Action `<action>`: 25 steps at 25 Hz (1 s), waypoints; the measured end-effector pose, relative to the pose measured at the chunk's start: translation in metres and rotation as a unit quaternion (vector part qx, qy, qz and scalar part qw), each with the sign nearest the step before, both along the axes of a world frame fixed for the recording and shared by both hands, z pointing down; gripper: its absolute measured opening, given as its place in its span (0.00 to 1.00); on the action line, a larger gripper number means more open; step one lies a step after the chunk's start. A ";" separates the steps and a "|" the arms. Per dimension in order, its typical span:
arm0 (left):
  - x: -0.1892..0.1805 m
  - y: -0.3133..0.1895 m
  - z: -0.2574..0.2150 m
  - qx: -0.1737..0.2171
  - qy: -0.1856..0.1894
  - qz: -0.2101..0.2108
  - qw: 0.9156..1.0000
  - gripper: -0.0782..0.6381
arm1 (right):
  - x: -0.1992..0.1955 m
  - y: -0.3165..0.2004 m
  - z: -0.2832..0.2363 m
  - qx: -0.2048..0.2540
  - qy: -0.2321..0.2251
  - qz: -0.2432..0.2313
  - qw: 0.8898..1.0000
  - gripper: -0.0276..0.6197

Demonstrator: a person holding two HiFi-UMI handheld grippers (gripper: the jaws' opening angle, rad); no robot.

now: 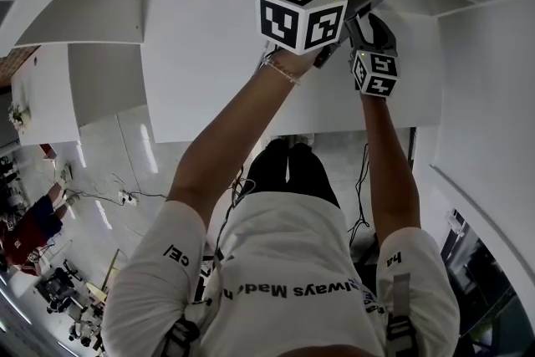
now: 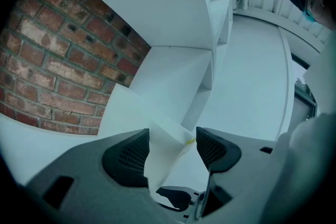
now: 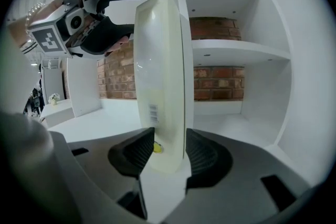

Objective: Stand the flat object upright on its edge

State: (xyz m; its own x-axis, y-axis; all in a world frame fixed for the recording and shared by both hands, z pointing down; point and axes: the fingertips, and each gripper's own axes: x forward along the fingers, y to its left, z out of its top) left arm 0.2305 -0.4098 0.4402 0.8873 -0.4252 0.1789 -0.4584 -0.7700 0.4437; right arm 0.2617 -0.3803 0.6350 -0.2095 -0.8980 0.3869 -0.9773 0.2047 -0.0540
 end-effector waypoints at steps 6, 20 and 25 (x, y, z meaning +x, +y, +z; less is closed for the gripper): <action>0.004 -0.022 -0.002 0.002 -0.003 0.003 1.000 0.51 | 0.003 -0.023 -0.001 -0.002 0.011 0.016 1.000 0.33; -0.019 -0.013 0.001 -0.015 0.002 -0.004 1.000 0.51 | 0.002 -0.014 -0.025 0.005 0.018 0.004 1.000 0.32; -0.046 0.009 0.000 -0.022 0.010 -0.022 0.999 0.51 | -0.002 0.003 -0.062 0.024 0.018 -0.017 0.999 0.28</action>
